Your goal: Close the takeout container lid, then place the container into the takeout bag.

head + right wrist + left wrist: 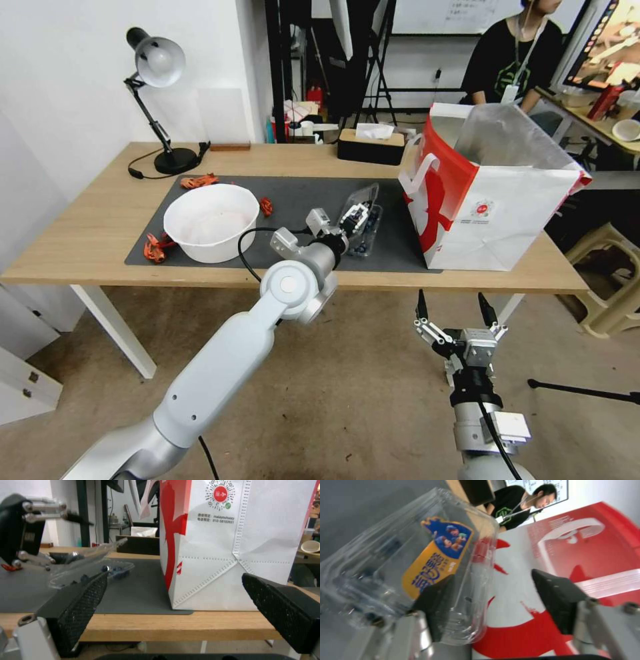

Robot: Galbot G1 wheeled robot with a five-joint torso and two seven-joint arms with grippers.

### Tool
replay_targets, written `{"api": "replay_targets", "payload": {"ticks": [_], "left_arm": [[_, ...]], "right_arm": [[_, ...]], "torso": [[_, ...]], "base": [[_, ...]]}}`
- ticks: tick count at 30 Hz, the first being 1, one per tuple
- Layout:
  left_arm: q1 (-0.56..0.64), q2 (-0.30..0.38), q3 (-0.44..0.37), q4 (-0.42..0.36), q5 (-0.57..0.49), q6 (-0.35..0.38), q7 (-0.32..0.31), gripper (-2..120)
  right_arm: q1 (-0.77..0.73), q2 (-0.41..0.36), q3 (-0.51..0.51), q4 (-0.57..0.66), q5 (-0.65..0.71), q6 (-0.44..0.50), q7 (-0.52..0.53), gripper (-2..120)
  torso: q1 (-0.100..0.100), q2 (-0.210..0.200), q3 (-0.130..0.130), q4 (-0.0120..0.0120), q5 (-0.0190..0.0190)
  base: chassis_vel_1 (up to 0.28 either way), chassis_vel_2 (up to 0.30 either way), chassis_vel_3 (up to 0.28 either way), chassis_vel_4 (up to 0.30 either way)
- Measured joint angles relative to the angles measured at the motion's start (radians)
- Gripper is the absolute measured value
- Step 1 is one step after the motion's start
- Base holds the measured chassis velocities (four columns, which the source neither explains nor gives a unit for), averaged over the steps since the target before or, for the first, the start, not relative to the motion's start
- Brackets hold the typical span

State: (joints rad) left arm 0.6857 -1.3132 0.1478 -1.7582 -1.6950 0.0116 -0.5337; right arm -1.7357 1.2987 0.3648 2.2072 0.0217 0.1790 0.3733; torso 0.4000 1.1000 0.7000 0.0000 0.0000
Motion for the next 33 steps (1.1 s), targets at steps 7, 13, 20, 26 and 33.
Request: {"api": "replay_targets", "payload": {"ticks": [7,13,20,26,33], "left_arm": [[0.009,0.0,0.016,0.008,0.007,0.006,-0.012,34],[0.011,-0.001,0.037,0.029,0.034,0.014,-0.031,9],[0.003,0.0,0.062,0.05,0.067,0.019,-0.041,0],[0.001,0.005,0.076,0.052,0.098,0.023,-0.047,0],[0.001,0.013,0.09,0.05,0.131,0.023,-0.048,0]], "right_arm": [[0.022,-0.008,-0.004,-0.003,0.032,-0.015,0.0,100],[0.067,-0.021,-0.005,-0.001,0.087,-0.051,0.004,100],[0.118,-0.045,-0.003,0.011,0.175,-0.1,0.009,100],[0.203,-0.081,-0.019,0.013,0.306,-0.19,0.029,100],[0.307,-0.152,-0.028,0.0,0.575,-0.312,0.057,100]], "torso": [[0.0,0.0,0.0,0.0,0.0],[0.0,0.0,0.0,0.0001,0.0],[0.0,0.0,0.0,-0.0003,-0.0001],[0.0,0.0,0.0,0.0001,0.0],[0.0,0.0,0.0,0.0,0.0]], "base": [[0.0,0.0,0.0,0.0],[0.0,0.0,0.0,0.0],[0.0,0.0,0.0,0.0],[0.0,0.0,0.0,0.0],[0.0,0.0,0.0,0.0]]}}
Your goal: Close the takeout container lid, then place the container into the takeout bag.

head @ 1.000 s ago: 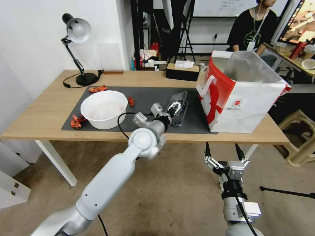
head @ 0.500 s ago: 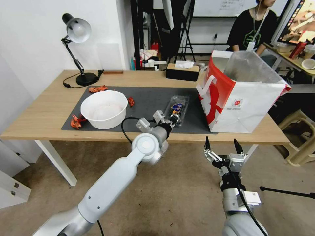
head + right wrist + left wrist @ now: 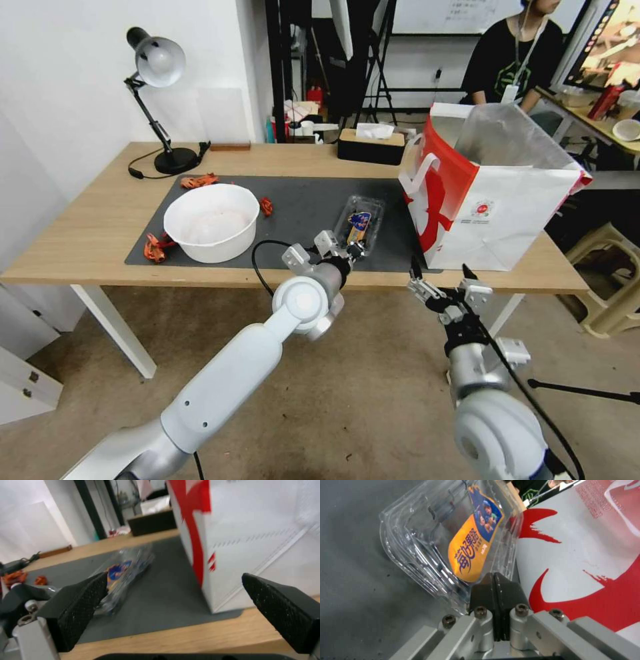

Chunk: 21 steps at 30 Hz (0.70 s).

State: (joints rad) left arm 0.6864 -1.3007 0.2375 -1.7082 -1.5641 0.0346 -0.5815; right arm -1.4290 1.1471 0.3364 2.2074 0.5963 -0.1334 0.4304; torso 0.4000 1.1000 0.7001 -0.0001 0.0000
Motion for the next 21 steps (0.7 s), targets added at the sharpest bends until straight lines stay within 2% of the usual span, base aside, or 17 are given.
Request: {"api": "replay_targets", "payload": {"ticks": [4,7,8,10,21], "left_arm": [[-0.001,0.0,0.003,0.0,0.011,-0.001,0.001,0],[-0.004,0.001,0.01,0.002,0.026,-0.004,0.004,0],[-0.004,0.001,0.01,0.002,0.026,-0.004,0.004,0],[-0.013,0.0,0.019,0.007,0.034,-0.006,0.006,0],[-0.03,-0.003,0.037,0.016,0.042,-0.009,0.009,0]], "right_arm": [[0.043,-0.021,-0.003,-0.012,0.107,-0.03,0.005,100],[0.124,-0.043,-0.021,-0.045,0.275,-0.059,0.022,100],[0.124,-0.043,-0.021,-0.045,0.275,-0.059,0.022,100],[0.185,-0.046,-0.039,-0.079,0.365,-0.068,0.032,100],[0.37,-0.028,-0.092,-0.194,0.527,-0.099,0.083,100]], "torso": [[0.0,0.0,0.0,0.0001,0.0],[0.0,0.0,0.0,0.0001,0.0001],[0.0,0.0,0.0,0.0001,0.0001],[0.0,0.0,0.0,0.0,0.0],[0.0,0.0,0.0,0.0001,-0.0002]], "base": [[0.0,0.0,0.0,0.0],[0.0,0.0,0.0,0.0],[0.0,0.0,0.0,0.0],[0.0,0.0,0.0,0.0],[0.0,0.0,0.0,0.0]]}}
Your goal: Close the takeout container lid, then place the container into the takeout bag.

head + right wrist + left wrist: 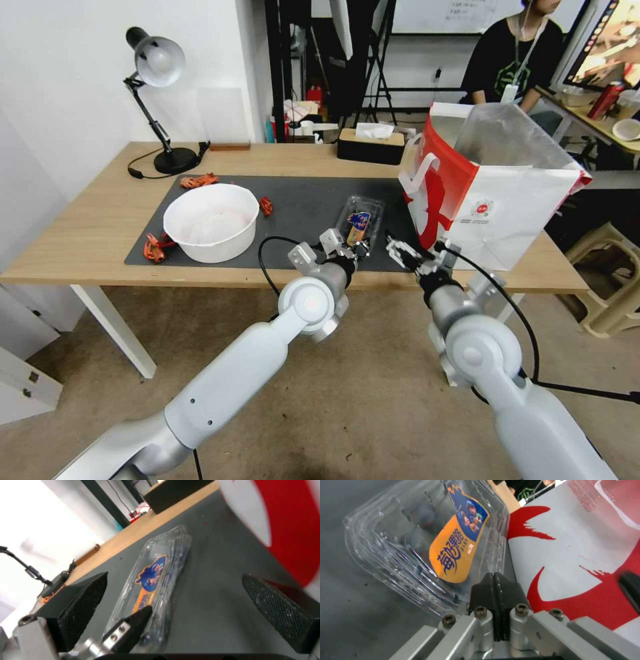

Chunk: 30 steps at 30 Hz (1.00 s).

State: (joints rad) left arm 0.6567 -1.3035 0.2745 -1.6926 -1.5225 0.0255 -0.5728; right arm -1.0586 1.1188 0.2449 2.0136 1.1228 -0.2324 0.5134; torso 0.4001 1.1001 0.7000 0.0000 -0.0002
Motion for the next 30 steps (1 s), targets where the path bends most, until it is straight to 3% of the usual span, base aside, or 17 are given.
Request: {"api": "replay_targets", "payload": {"ticks": [10,21,30], "left_arm": [[0.002,0.003,0.001,0.002,0.011,-0.002,0.002,0],[0.002,0.008,0.0,0.002,0.013,-0.003,0.003,0],[0.001,0.009,-0.001,0.001,0.017,-0.005,0.004,0]], "right_arm": [[0.144,0.048,-0.073,-0.153,0.071,-0.011,0.03,100],[0.203,0.103,-0.096,-0.244,0.08,-0.011,0.033,99],[0.224,0.12,-0.101,-0.279,0.081,-0.023,0.044,78]], "torso": [[0.0,0.0,0.0,0.0,0.0001],[0.0,0.0,0.0,0.0,0.0001],[0.0,0.0,0.0,-0.0001,0.0001]], "base": [[0.0,0.0,0.0,0.0],[0.0,0.0,0.0,0.0],[0.0,0.0,0.0,0.0]]}}
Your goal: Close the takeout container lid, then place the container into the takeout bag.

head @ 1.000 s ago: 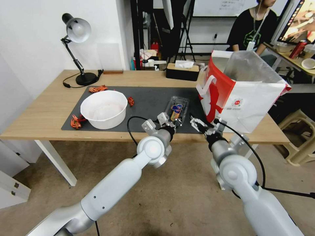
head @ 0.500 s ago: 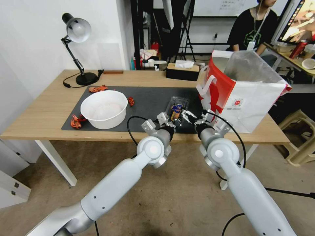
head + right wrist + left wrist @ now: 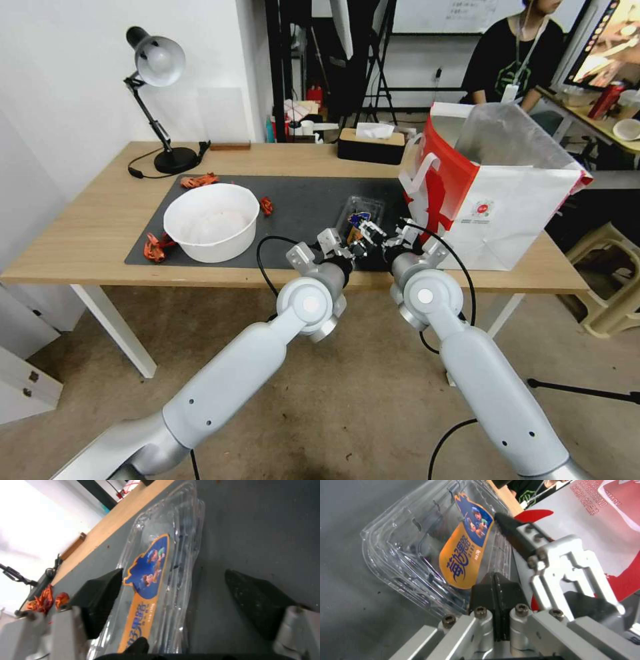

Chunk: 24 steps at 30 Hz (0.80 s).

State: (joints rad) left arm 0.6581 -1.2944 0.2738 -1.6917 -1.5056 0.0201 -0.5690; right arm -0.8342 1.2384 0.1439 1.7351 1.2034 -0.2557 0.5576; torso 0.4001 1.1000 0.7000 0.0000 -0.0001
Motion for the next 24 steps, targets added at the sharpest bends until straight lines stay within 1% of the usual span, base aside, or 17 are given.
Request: {"api": "replay_targets", "payload": {"ticks": [1,2,3,4,7,8,11,12,14,15,17,18,20,22,24], "left_arm": [[0.0,0.001,0.0,0.0,0.0,0.0,0.0,0],[0.0,0.001,0.0,0.0,0.0,-0.001,0.0,0],[0.0,0.002,0.0,-0.002,0.0,-0.001,0.0,0],[0.0,0.002,0.0,-0.002,0.0,-0.001,0.0,0],[0.001,0.007,-0.001,-0.005,0.001,-0.002,0.0,0],[0.001,0.007,-0.001,-0.005,0.001,-0.002,0.0,0],[0.002,0.012,-0.004,-0.01,0.002,-0.002,0.0,0],[0.002,0.012,-0.004,-0.01,0.002,-0.002,0.0,0],[0.004,0.015,-0.005,-0.014,0.006,-0.003,0.0,0],[0.004,0.015,-0.005,-0.014,0.006,-0.003,0.0,0],[0.006,0.017,-0.007,-0.016,0.018,-0.004,0.001,0],[0.006,0.017,-0.007,-0.016,0.018,-0.004,0.001,0],[0.01,0.023,-0.01,-0.02,0.046,-0.011,0.005,0],[0.013,0.027,-0.011,-0.023,0.065,-0.013,0.011,0],[0.018,0.038,-0.018,-0.033,0.123,-0.017,0.023,0]], "right_arm": [[0.0,0.002,-0.001,-0.004,0.0,-0.002,0.0,72],[0.0,0.005,-0.002,-0.007,0.0,-0.003,0.0,69],[0.0,0.008,-0.004,-0.011,-0.001,-0.005,0.0,62],[0.0,0.008,-0.004,-0.011,-0.001,-0.005,0.0,62],[0.002,0.014,-0.007,-0.021,-0.003,-0.006,-0.003,50],[0.002,0.014,-0.007,-0.021,-0.003,-0.006,-0.003,50],[0.009,0.02,-0.009,-0.03,-0.004,-0.007,-0.004,34],[0.009,0.02,-0.009,-0.03,-0.004,-0.007,-0.004,34],[0.011,0.022,-0.011,-0.032,-0.004,-0.009,-0.005,24],[0.011,0.022,-0.011,-0.032,-0.004,-0.009,-0.005,24],[0.011,0.025,-0.013,-0.034,-0.007,-0.009,-0.005,14],[0.011,0.025,-0.013,-0.034,-0.007,-0.009,-0.005,14],[0.011,0.026,-0.013,-0.034,-0.009,-0.009,-0.006,3],[0.011,0.026,-0.013,-0.033,-0.009,-0.01,-0.006,0],[0.011,0.026,-0.013,-0.032,-0.01,-0.01,-0.006,0]], "torso": [[0.0,0.0,0.0,0.0,0.0],[0.0,0.0,0.0,-0.0001,0.0],[0.0,0.0,0.0,0.0,0.0001],[0.0,0.0,0.0,0.0,0.0001],[0.0,0.0,0.0,0.0,0.0001],[0.0,0.0,0.0,0.0,0.0001],[0.0,0.0,0.0,0.0001,0.0001],[0.0,0.0,0.0,0.0001,0.0001],[0.0,0.0,0.0,0.0,0.0],[0.0,0.0,0.0,0.0,0.0],[0.0,0.0,0.0,0.0,0.0],[0.0,0.0,0.0,0.0,0.0],[0.0,0.0,0.0,-0.0001,0.0],[0.0,0.0,0.0,0.0001,0.0],[0.0,0.0,0.0,0.0001,0.0]], "base": [[0.0,0.0,0.0,0.0],[0.0,0.0,0.0,0.0],[0.0,0.0,0.0,0.0],[0.0,0.0,0.0,0.0],[0.0,0.0,0.0,0.0],[0.0,0.0,0.0,0.0],[0.0,0.0,0.0,0.0],[0.0,0.0,0.0,0.0],[0.0,0.0,0.0,0.0],[0.0,0.0,0.0,0.0],[0.0,0.0,0.0,0.0],[0.0,0.0,0.0,0.0],[0.0,0.0,0.0,0.0],[0.0,0.0,0.0,0.0],[0.0,0.0,0.0,0.0]]}}
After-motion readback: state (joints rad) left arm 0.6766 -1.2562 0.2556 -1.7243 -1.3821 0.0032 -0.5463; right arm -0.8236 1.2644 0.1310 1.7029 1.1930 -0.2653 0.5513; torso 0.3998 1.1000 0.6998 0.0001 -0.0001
